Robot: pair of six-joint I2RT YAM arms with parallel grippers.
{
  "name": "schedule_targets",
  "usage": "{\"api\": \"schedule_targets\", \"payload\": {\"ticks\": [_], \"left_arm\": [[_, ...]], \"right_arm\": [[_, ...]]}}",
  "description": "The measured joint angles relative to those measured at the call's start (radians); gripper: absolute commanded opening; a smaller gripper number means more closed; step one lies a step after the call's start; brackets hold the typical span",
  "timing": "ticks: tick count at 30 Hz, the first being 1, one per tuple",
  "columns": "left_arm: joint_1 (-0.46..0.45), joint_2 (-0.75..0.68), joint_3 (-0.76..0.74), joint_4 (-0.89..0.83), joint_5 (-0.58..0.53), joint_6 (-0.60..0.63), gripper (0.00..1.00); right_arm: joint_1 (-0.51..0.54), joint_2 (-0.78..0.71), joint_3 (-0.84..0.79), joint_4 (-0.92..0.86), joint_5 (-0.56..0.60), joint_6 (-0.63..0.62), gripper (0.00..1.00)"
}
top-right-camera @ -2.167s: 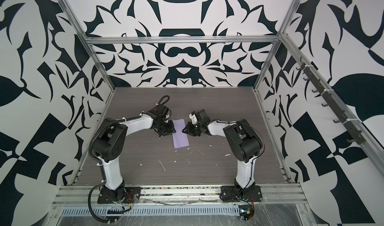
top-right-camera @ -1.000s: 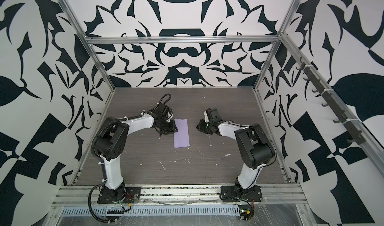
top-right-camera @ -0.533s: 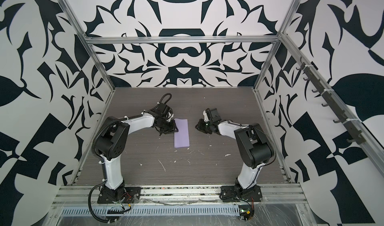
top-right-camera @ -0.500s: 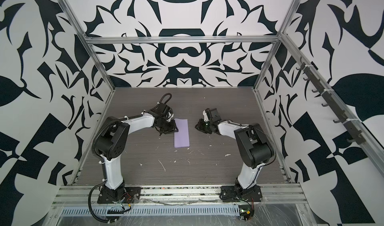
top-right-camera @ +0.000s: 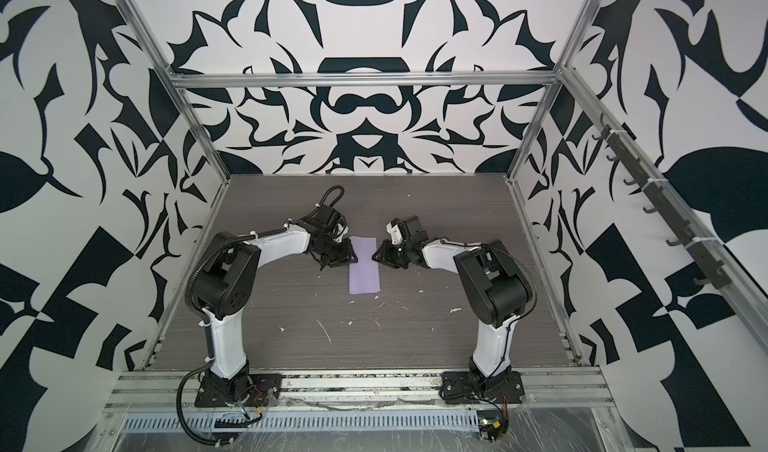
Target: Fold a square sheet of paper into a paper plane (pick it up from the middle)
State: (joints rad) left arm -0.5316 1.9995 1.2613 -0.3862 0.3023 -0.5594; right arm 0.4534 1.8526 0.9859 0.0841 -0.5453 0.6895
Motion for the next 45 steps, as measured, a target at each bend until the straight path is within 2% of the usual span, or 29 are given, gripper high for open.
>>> {"api": "schedule_targets", "payload": {"ticks": [14,30,40,45], "left_arm": [[0.0,0.014,0.022,-0.016,0.002,-0.019,0.34],[0.022,-0.002,-0.026,0.042,0.045,0.023,0.26],[0.034,-0.009,-0.034,0.057,0.084,0.072,0.3],[0.034,-0.013,-0.033,0.061,0.089,0.089,0.29]], "right_arm": [[0.013,0.022,0.021,0.011,-0.019,0.014,0.24],[0.013,0.022,0.021,0.007,-0.004,0.011,0.23],[0.012,0.022,0.026,-0.029,0.02,0.01,0.22],[0.011,0.026,0.079,-0.069,0.019,0.005,0.2]]}}
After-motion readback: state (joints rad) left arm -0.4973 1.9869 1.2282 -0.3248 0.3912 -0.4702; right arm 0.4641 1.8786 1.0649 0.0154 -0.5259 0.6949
